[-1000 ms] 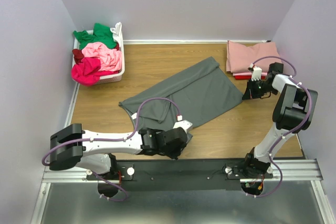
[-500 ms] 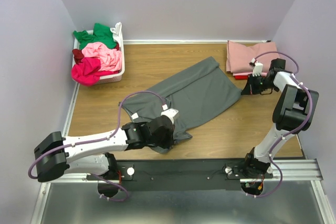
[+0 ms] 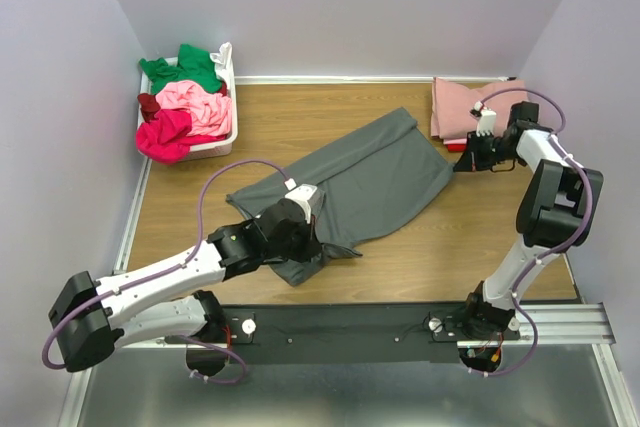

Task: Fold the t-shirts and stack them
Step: Fold the tshirt

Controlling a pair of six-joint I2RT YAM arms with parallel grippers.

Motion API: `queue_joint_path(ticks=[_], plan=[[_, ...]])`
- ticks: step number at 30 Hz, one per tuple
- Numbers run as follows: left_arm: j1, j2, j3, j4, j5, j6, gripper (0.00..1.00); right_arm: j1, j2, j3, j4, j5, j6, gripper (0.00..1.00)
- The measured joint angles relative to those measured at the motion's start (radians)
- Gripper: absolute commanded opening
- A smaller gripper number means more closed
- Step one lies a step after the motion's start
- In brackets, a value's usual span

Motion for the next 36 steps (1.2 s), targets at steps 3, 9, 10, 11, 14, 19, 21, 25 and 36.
queue_joint_path(ticks=[3,9,10,11,14,19,21,25,36], plan=[[0.029,-0.006,0.001,0.0,-0.001,0.011,0.0,0.008,0.012,0.022,-0.002,-0.004,0.013,0.0],[0.113,-0.006,0.059,-0.031,-0.003,0.058,0.0,0.028,0.032,0.06,-0.002,-0.006,0.036,0.01],[0.126,-0.005,0.075,-0.038,-0.003,0.066,0.0,0.032,0.035,0.066,-0.002,-0.007,0.039,0.01],[0.146,-0.002,0.094,-0.042,-0.004,0.078,0.0,0.037,0.039,0.071,-0.002,-0.007,0.042,0.01],[0.193,0.001,0.117,-0.05,-0.006,0.093,0.0,0.052,0.055,0.088,-0.002,-0.011,0.056,0.0],[0.292,-0.006,0.113,-0.076,-0.005,0.113,0.0,0.065,0.088,0.128,-0.003,-0.023,0.087,0.0],[0.334,-0.021,0.109,-0.088,-0.003,0.123,0.0,0.065,0.101,0.151,-0.003,-0.024,0.098,0.0],[0.391,-0.044,0.108,-0.1,0.005,0.145,0.0,0.064,0.128,0.191,-0.002,-0.029,0.124,0.0],[0.488,-0.02,0.119,-0.105,0.05,0.207,0.0,0.069,0.179,0.222,0.012,-0.053,0.199,0.0]])
